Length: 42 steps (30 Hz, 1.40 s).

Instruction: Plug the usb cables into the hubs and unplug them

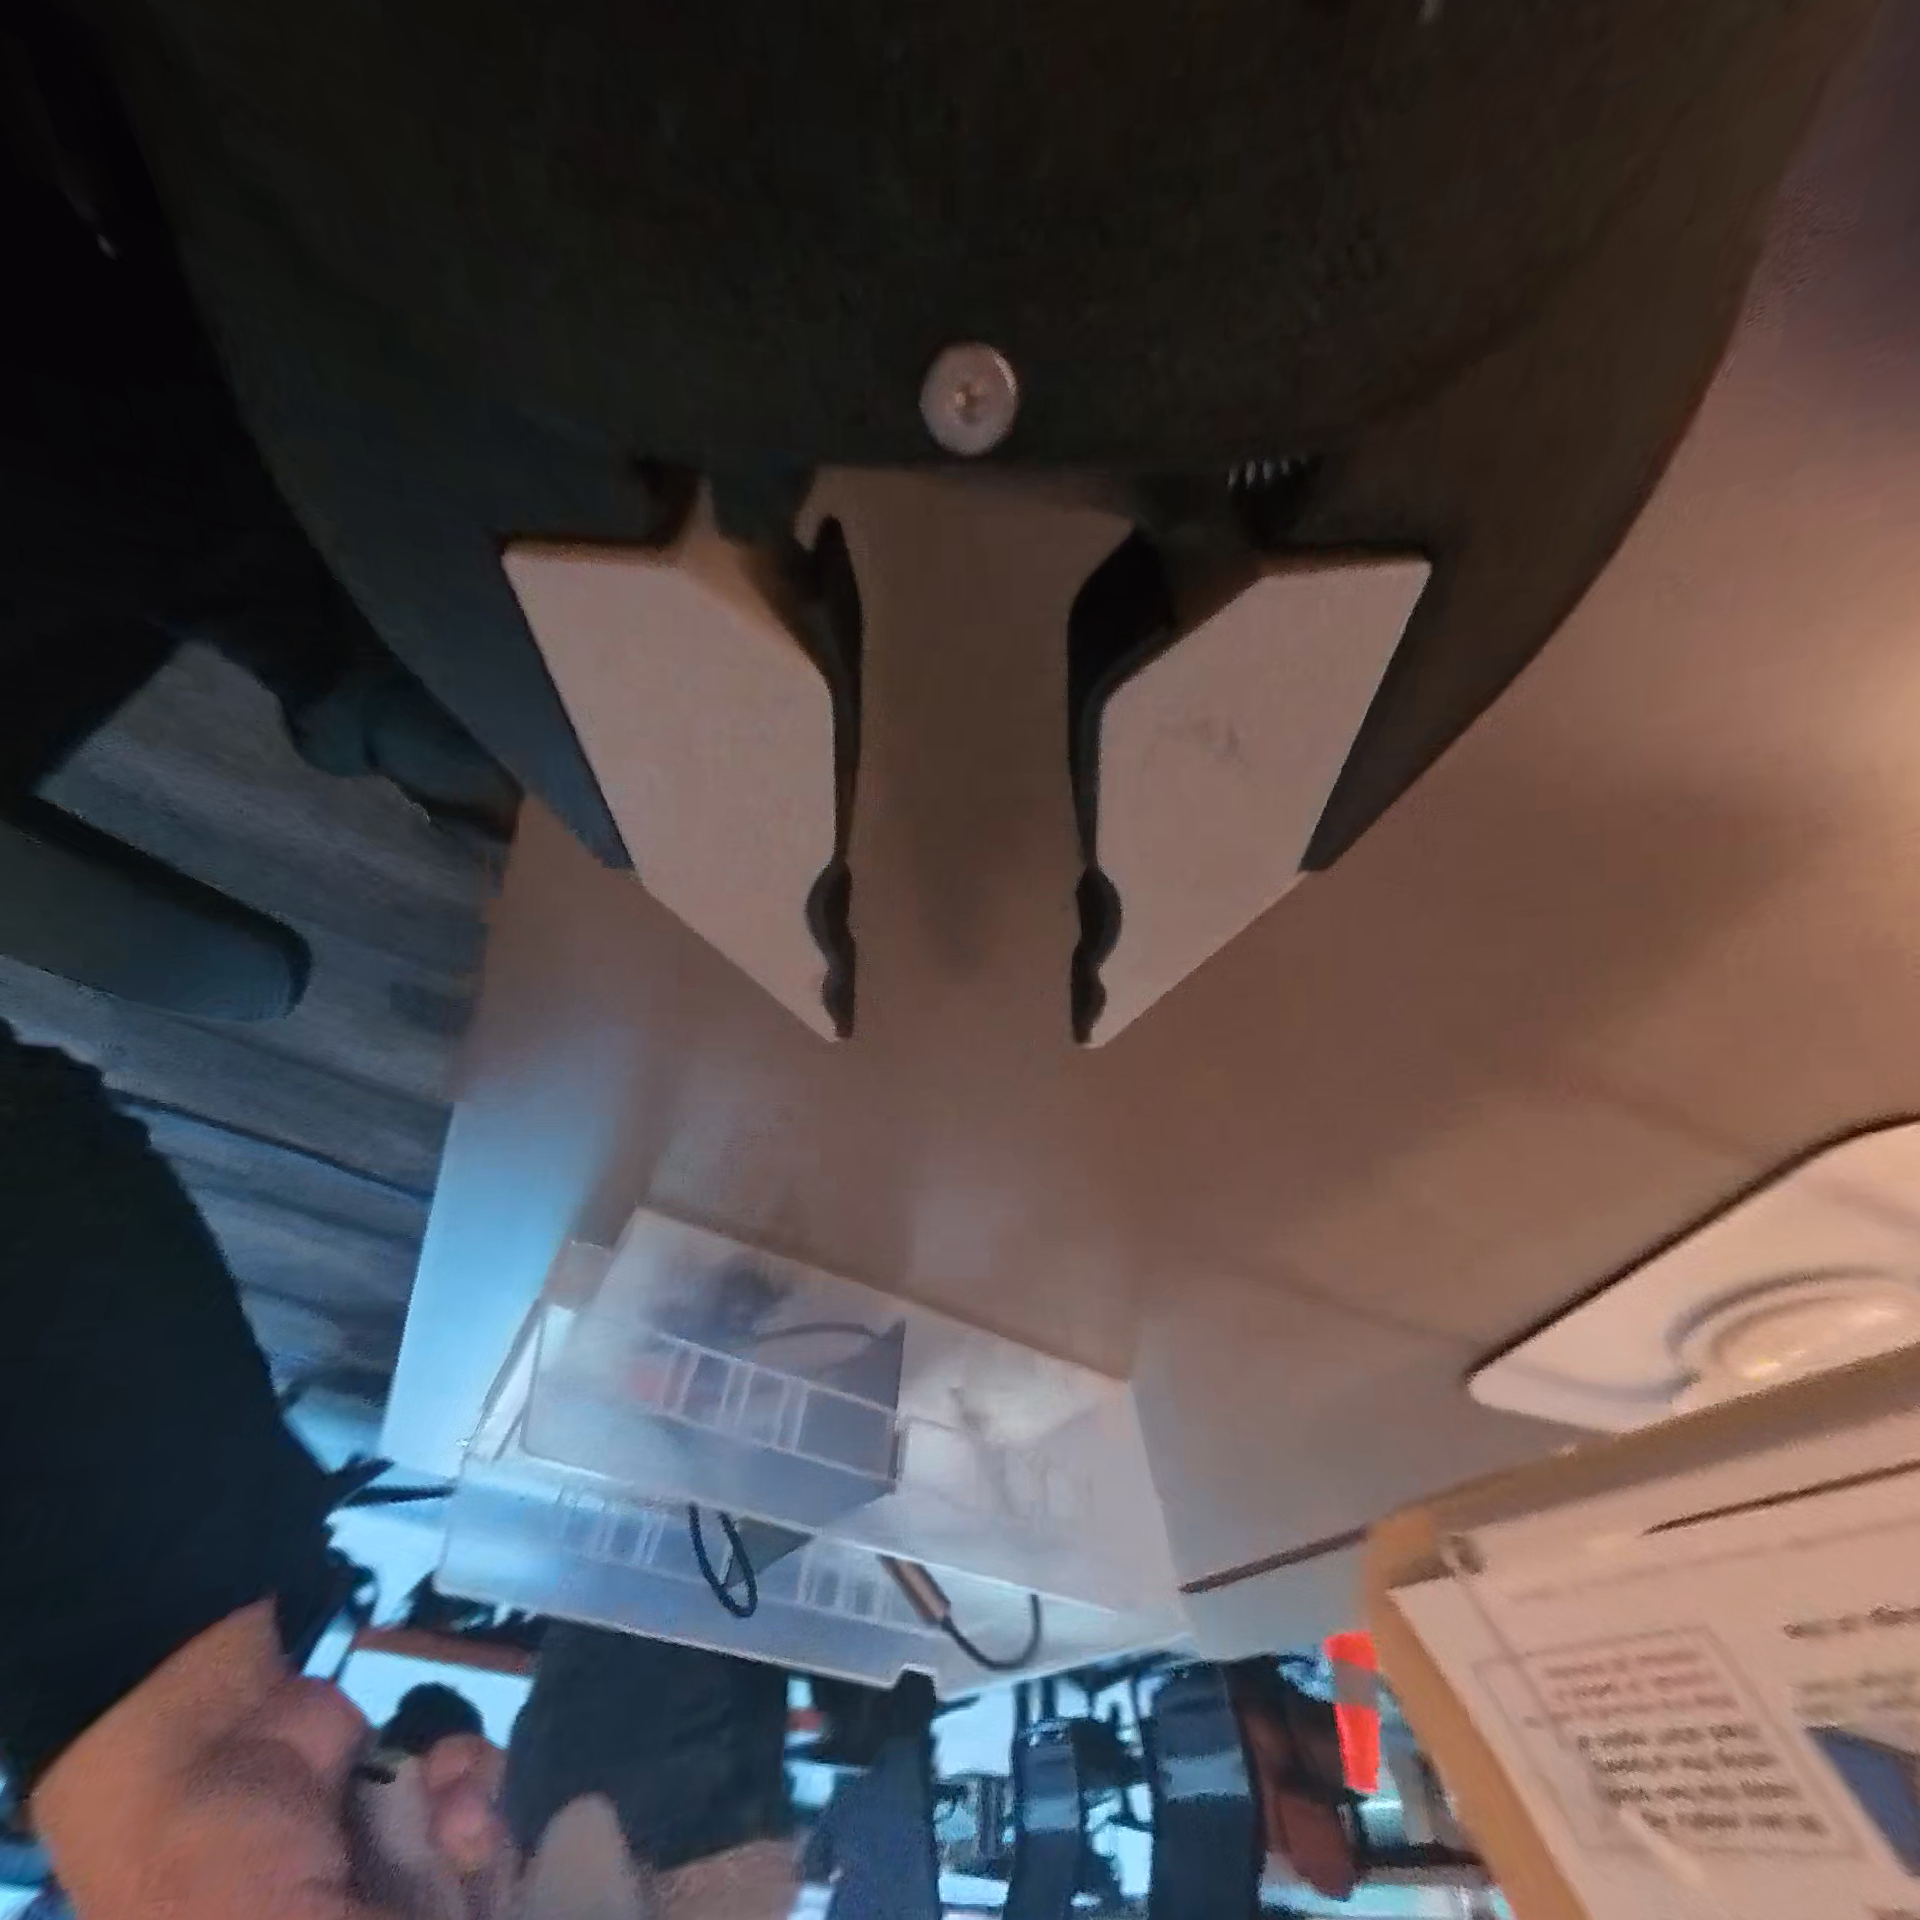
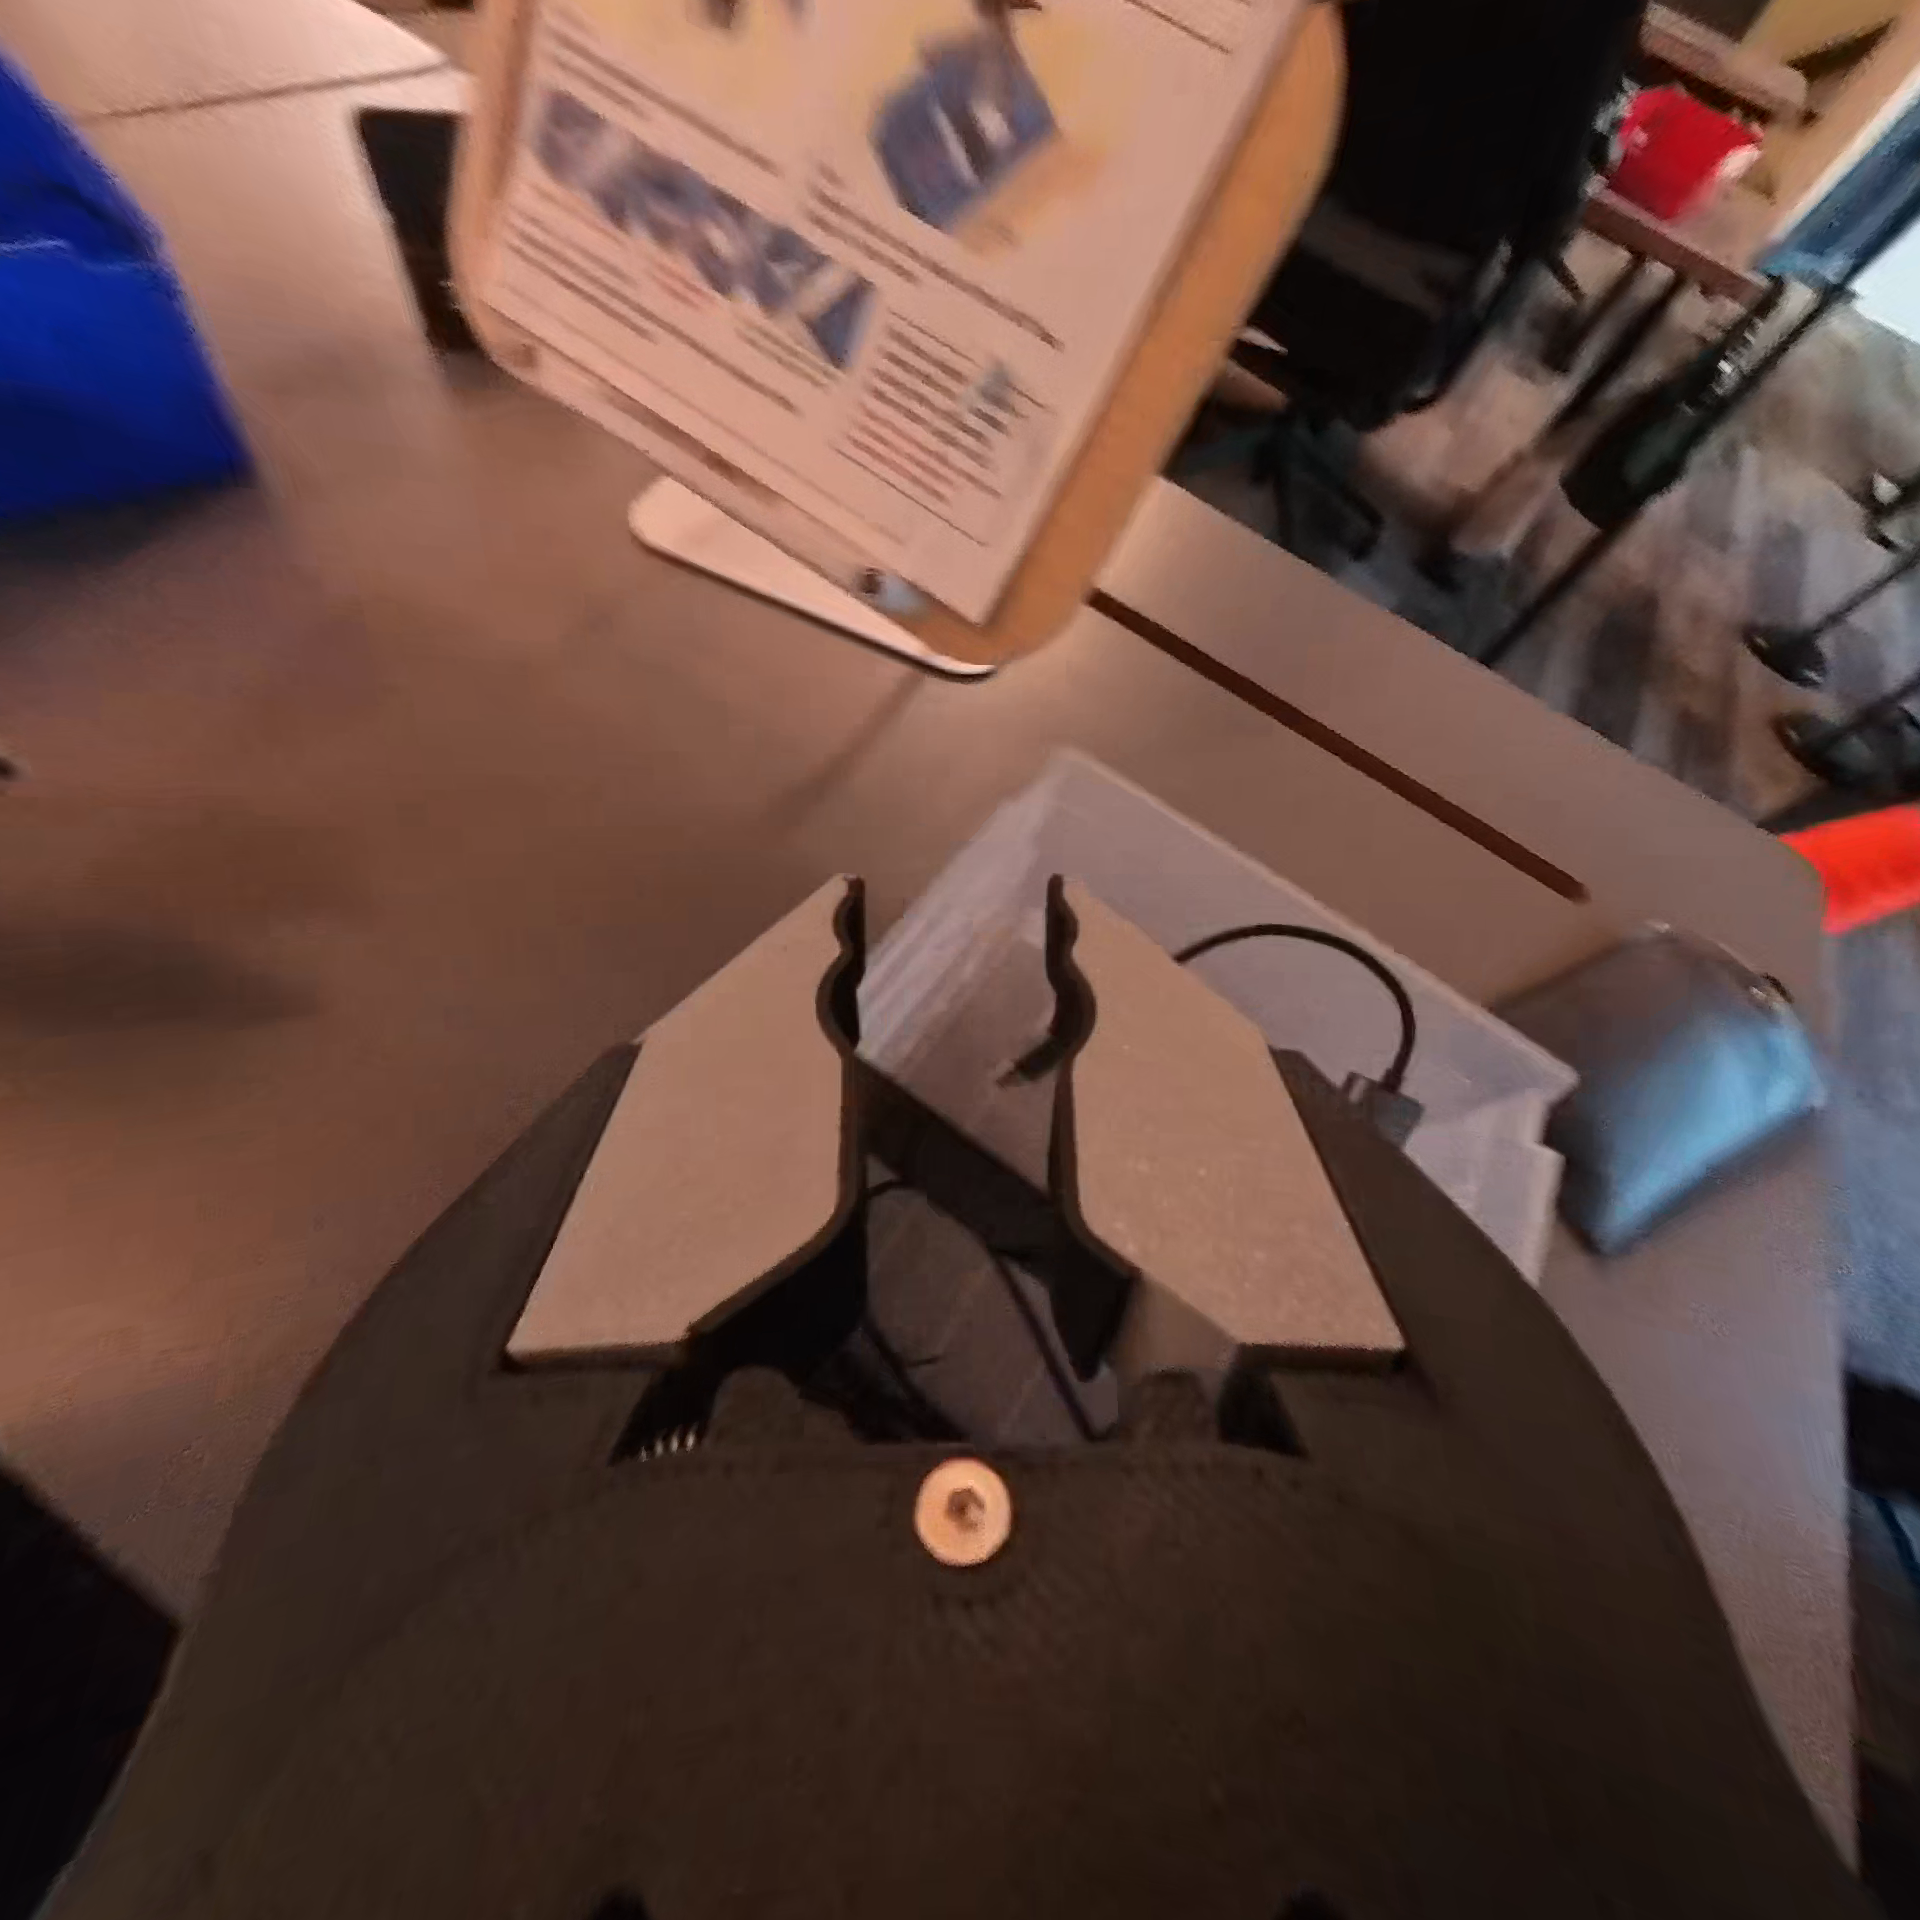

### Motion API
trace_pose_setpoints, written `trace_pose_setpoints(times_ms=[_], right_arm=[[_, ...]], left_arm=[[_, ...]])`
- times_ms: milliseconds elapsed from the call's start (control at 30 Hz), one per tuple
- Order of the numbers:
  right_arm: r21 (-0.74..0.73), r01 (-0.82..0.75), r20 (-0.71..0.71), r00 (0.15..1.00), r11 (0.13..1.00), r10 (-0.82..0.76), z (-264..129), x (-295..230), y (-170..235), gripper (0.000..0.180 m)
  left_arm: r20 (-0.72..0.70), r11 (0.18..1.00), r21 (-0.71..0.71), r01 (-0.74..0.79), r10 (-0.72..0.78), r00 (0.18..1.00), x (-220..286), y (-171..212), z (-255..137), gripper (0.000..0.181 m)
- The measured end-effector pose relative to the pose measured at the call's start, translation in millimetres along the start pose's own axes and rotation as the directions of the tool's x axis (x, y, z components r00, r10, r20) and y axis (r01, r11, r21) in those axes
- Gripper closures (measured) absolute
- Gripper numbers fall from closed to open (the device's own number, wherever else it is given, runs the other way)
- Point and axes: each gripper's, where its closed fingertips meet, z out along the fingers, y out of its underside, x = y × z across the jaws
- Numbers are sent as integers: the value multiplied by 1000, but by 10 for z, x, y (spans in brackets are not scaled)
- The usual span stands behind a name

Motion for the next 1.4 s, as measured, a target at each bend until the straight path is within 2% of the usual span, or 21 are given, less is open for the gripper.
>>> trace_pose_setpoints(times_ms=[100,200,267,333,400,467,533,600,667,733,833,900,1033,1200,1233,1267,1333,1400], right_arm=[[19,38,56,998,999,-39,-117,-352,38,150],[59,31,153,987,998,-40,-208,-705,31,151],[87,-12,226,974,996,-8,-237,-915,-7,152],[97,-43,292,956,994,13,-234,-1105,-39,151],[101,-33,325,946,994,-2,-206,-1268,-59,151],[88,2,341,940,996,-32,-167,-1414,-58,151],[72,43,349,935,996,-65,-150,-1538,-61,151],[80,66,345,934,995,-90,-165,-1618,-97,151],[93,63,358,929,994,-92,-197,-1682,-119,151],[103,32,400,914,994,-71,-217,-1760,-114,152],[68,33,437,897,997,-60,-161,-1824,-1,152],[52,42,432,900,998,-60,-92,-1812,37,152],[59,34,462,885,998,-57,-54,-1869,-1,152],[89,63,466,879,994,-98,-113,-1903,-43,152],[96,66,469,877,993,-103,-135,-1909,-51,152],[100,68,471,876,993,-107,-156,-1911,-54,152],[104,78,465,877,992,-118,-194,-1895,-44,152],[113,76,462,879,991,-120,-247,-1875,-45,153]], left_arm=[[200,996,7,-89,86,976,-168,-120,-758,140],[450,991,33,-130,101,887,-469,-265,-1729,145],[509,998,-34,-51,61,858,-663,-91,-2214,148],[482,989,-114,96,-29,876,-772,242,-2429,135],[394,970,-150,192,-119,911,-736,487,-2387,124],[346,960,-163,228,-161,924,-712,620,-2227,128],[366,960,-190,206,-125,922,-729,663,-2067,121],[328,958,-245,147,-61,943,-616,622,-1924,117],[276,954,-284,92,-11,961,-531,512,-1850,121],[263,963,-265,48,25,964,-581,258,-1882,127],[347,979,-202,-5,76,935,-1008,-253,-2024,135],[420,967,-254,17,95,902,-1512,-384,-2047,138],[458,851,-484,205,47,888,-2501,0,-1842,128],[421,671,-658,341,-48,906,-2980,607,-1561,128],[418,645,-679,352,-54,907,-3010,682,-1527,138],[418,619,-704,348,-35,908,-3045,736,-1518,151],[390,562,-775,289,67,918,-3074,744,-1575,166],[401,540,-814,213,259,879,-3178,460,-1728,171]])
